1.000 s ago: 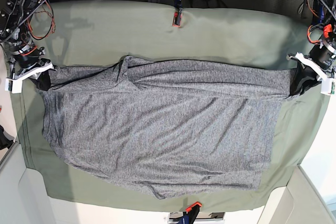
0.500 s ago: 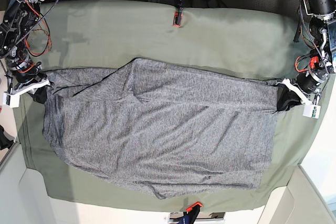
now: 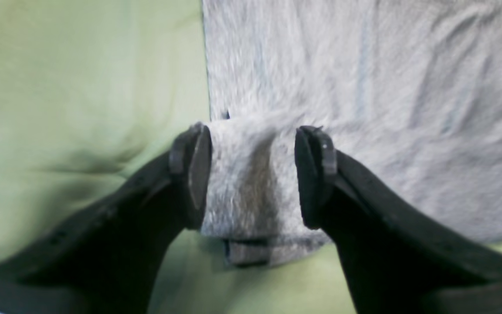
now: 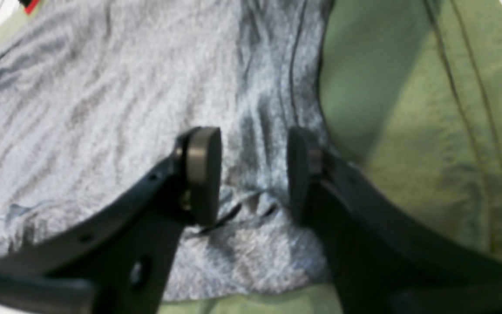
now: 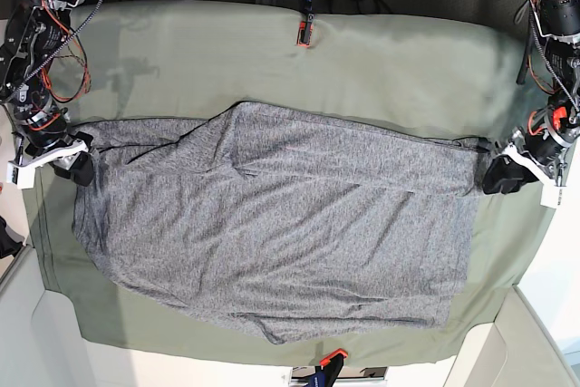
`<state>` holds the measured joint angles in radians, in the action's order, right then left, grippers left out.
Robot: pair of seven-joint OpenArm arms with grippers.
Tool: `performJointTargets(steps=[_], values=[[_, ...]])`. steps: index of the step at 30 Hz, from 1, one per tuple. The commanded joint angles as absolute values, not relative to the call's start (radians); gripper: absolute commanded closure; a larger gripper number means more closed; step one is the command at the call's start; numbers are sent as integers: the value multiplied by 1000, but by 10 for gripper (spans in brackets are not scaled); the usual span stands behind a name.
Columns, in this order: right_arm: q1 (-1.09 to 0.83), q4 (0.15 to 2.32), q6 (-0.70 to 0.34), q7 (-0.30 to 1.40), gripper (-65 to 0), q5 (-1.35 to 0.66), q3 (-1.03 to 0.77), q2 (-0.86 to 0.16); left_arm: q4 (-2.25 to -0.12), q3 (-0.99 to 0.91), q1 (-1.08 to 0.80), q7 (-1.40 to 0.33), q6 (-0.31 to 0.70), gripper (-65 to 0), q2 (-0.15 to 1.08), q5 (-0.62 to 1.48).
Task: Fold the T-shirt properly
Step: 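Lift the shirt edge with both grippers and pull it toward the arms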
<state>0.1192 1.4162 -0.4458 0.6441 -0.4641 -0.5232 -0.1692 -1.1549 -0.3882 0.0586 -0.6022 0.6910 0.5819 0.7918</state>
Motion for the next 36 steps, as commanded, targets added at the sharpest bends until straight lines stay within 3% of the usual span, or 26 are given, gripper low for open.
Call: performJointTargets(steps=[1, 7, 16, 23, 28, 36], values=[[138, 1454, -453, 619, -253, -482, -546, -187, -1197, -425, 65, -616, 698, -335, 607, 855], [92, 1560, -460, 698, -253, -543, -664, -188, -1307, -607, -62, -711, 698, -335, 607, 1014], [-20, 1528, -456, 656, -253, -519, -680, -185, -1308, -621, -189, -711, 698, -335, 548, 1019], [11, 1393, -452, 641, -296, -512, -670, -186, -1307, -621, -189, -706, 698, -336, 492, 957], [44, 1337, -453, 636, -300, -516, -665, -186, -1266, -619, -180, -593, 698, -336, 483, 869], [63, 1338, -455, 642, -300, -533, -640, -185, -1088, -537, -37, -564, 698, -354, 483, 804]])
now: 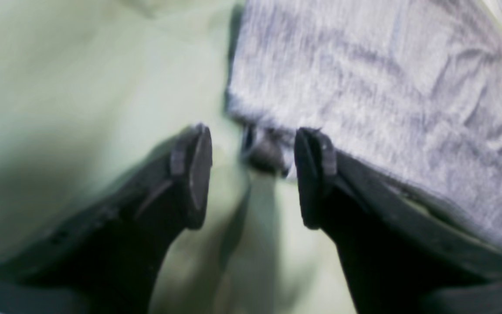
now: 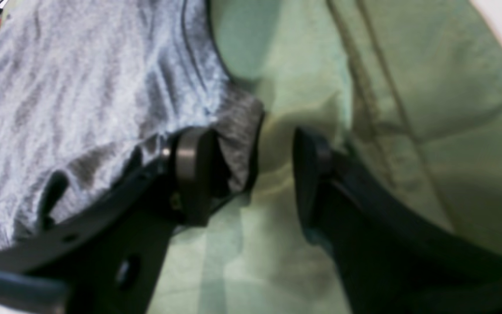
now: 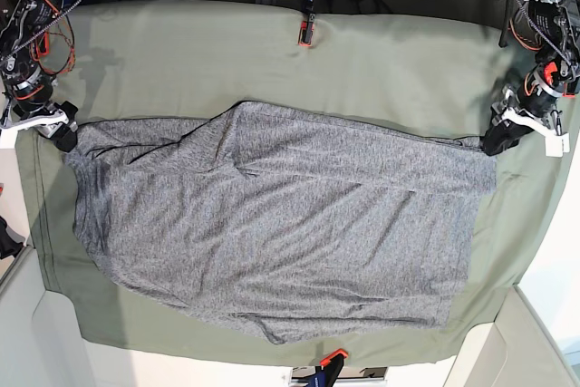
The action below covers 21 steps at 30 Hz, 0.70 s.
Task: Fold the T-shirt properly
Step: 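Lift the shirt edge with both grippers and pull it toward the arms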
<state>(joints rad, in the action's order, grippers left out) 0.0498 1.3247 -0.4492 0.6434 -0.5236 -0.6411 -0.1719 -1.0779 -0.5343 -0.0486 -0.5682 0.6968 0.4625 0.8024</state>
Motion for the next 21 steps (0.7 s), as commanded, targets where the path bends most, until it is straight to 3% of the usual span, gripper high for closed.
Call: performJointTargets(steps=[1, 4, 14, 16, 19, 21], values=[[63, 1338, -455, 647, -300, -531, -631, -185, -1062, -522, -12, -563, 698, -367, 483, 783], [63, 1338, -457, 655, -300, -531, -609, -185, -1004, -489, 38, -557, 698, -389, 482, 758], [64, 1338, -456, 655, -300, -531, -527, -185, -993, -357, 49, -555, 698, -374, 481, 727], [63, 1338, -455, 655, -300, -530, -506, -184, -993, -353, 49, -549, 698, -264, 480, 727], [64, 1338, -440, 655, -286, -530, -484, -185, -994, -354, 50, -549, 698, -36, 480, 716], [66, 1338, -441, 655, -206, -530, -482, -185, -996, -354, 50, -549, 698, 0, 483, 713]])
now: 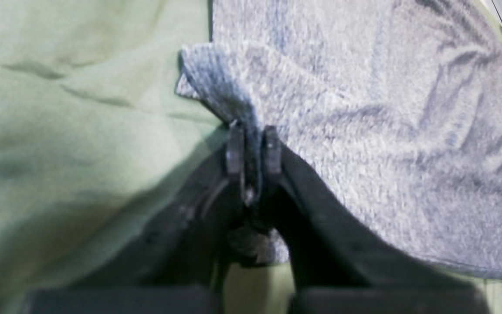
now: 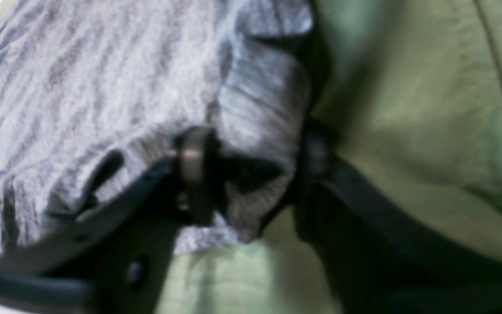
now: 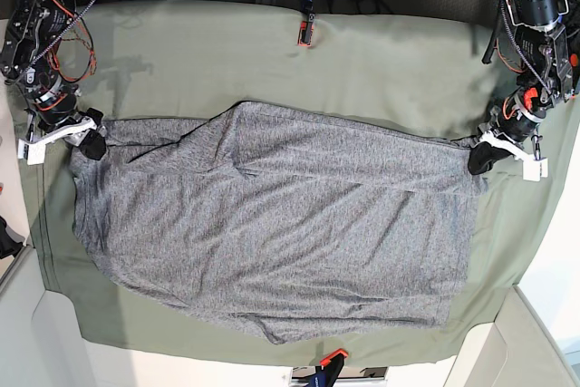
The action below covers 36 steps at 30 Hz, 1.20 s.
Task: Fold the T-shirt properly
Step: 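Lift the shirt edge with both grippers and pull it toward the arms, then lay the shirt edge down and open both grippers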
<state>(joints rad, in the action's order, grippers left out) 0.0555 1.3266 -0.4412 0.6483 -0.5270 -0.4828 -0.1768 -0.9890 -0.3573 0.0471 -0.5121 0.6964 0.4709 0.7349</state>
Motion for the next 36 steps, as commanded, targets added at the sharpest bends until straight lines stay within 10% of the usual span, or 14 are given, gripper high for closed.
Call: performJointTargets(steps=[1, 4, 36], values=[[67, 1338, -441, 655, -144, -530, -482, -185, -999, -355, 50, -550, 698, 0, 486, 713], [70, 1352, -442, 656, 0, -531, -484, -185, -1031, -382, 46, -560, 698, 0, 496, 714], [-125, 1705, -472, 800, 0, -622, -596, -205, -1349, -578, -163, -805, 698, 0, 624, 882]])
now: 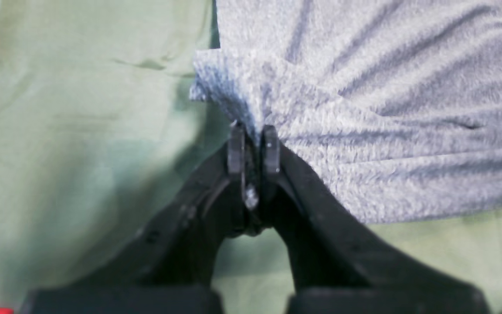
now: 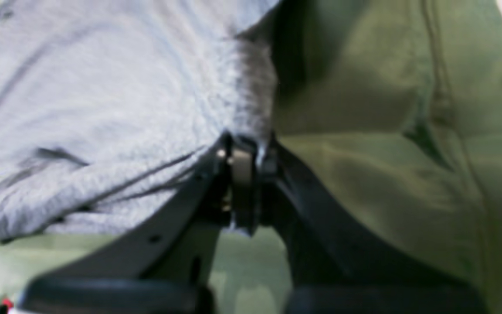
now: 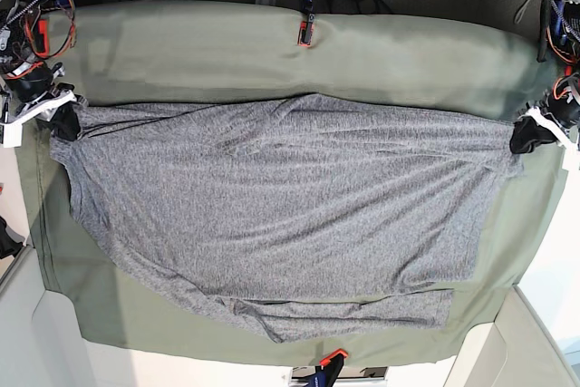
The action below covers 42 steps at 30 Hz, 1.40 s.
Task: Fold the T-shirt properly
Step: 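Lay the shirt edge down and open both grippers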
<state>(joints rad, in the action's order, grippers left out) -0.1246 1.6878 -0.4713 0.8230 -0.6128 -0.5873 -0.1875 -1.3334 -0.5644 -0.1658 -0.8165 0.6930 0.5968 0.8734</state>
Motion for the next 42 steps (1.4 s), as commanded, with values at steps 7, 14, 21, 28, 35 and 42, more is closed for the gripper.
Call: performJointTargets(steps=[7, 14, 21, 28, 35, 42], values=[[-233, 1765, -472, 801, 0, -622, -598, -205, -1350, -648, -274, -820, 698, 0, 632, 908], [-352, 1833, -472, 796, 0, -622, -628, -205, -1384, -764, -414, -820, 698, 0, 632, 971], [-412, 1836, -480, 793, 0, -640, -657, -205, -1414, -765, -435, -806, 698, 0, 628, 969], [-414, 1836, -479, 789, 0, -635, -657, -204, -1412, -765, -435, -812, 698, 0, 606, 964], [-413, 1836, -479, 780, -156, -636, -657, -204, -1412, -753, -435, -810, 698, -74, 559, 963], [-410, 1836, -478, 757, -272, -617, -657, -205, -1412, -747, -435, -783, 698, -260, 561, 959]])
